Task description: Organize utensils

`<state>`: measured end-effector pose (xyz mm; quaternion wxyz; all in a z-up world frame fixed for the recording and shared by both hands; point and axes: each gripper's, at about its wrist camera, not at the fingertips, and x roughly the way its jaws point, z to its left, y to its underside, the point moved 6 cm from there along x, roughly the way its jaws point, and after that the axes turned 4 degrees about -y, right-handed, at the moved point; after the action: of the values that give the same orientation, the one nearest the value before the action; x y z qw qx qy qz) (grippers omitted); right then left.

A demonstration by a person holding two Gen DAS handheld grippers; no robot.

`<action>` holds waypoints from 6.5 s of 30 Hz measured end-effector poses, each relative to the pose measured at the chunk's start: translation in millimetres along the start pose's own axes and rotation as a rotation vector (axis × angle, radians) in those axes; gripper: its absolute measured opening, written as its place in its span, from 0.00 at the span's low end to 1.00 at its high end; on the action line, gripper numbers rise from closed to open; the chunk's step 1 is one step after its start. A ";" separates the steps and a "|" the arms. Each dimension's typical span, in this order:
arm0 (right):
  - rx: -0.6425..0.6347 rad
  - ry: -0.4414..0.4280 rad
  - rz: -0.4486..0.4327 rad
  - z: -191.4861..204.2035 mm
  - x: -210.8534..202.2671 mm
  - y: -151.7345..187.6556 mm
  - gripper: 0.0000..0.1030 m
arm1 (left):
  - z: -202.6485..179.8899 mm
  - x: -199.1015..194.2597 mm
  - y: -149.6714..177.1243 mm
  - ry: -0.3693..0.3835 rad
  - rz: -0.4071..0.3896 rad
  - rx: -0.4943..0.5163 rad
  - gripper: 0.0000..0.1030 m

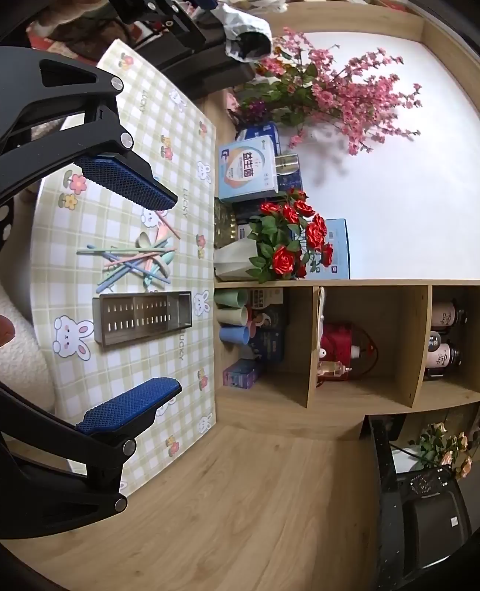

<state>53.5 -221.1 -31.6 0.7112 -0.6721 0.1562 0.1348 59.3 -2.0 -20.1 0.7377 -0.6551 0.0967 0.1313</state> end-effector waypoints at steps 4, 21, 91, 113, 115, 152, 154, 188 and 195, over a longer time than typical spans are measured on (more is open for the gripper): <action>-0.001 0.001 0.001 -0.7 0.0 -0.1 0.86 | 1.3 -6.2 -2.1 -0.003 -0.012 -0.002 0.95; 0.003 0.000 0.000 -1.2 -0.1 0.2 0.86 | -0.3 -6.3 -1.6 -0.004 -0.018 -0.007 0.95; 0.028 -0.008 0.027 -9.1 0.4 0.3 0.86 | 21.2 -3.6 -0.8 0.005 0.004 -0.058 0.95; 0.092 -0.056 0.122 -30.6 162.8 -24.1 0.86 | 52.0 142.6 -1.9 0.138 0.133 -0.009 0.81; 0.113 -0.069 0.162 -28.5 182.9 -11.4 0.86 | 49.9 160.5 14.0 0.158 0.191 -0.031 0.78; 0.167 -0.183 0.466 -4.7 294.0 96.8 0.86 | 7.1 348.3 196.8 0.274 0.810 -0.157 0.22; 0.170 -0.184 0.463 -4.9 293.6 96.4 0.86 | 3.7 346.4 197.8 0.273 0.806 -0.134 0.22; 0.193 -0.190 0.450 -10.3 285.0 94.9 0.86 | -23.3 334.4 199.4 0.280 0.820 0.212 0.14; 0.193 -0.199 0.466 -8.3 287.7 98.4 0.86 | -19.4 336.7 200.1 0.286 0.820 0.157 0.07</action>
<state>276.9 -228.7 -238.0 0.7336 -0.5304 0.2482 0.3449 314.5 22.7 -316.7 0.6514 -0.5161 0.4595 0.3134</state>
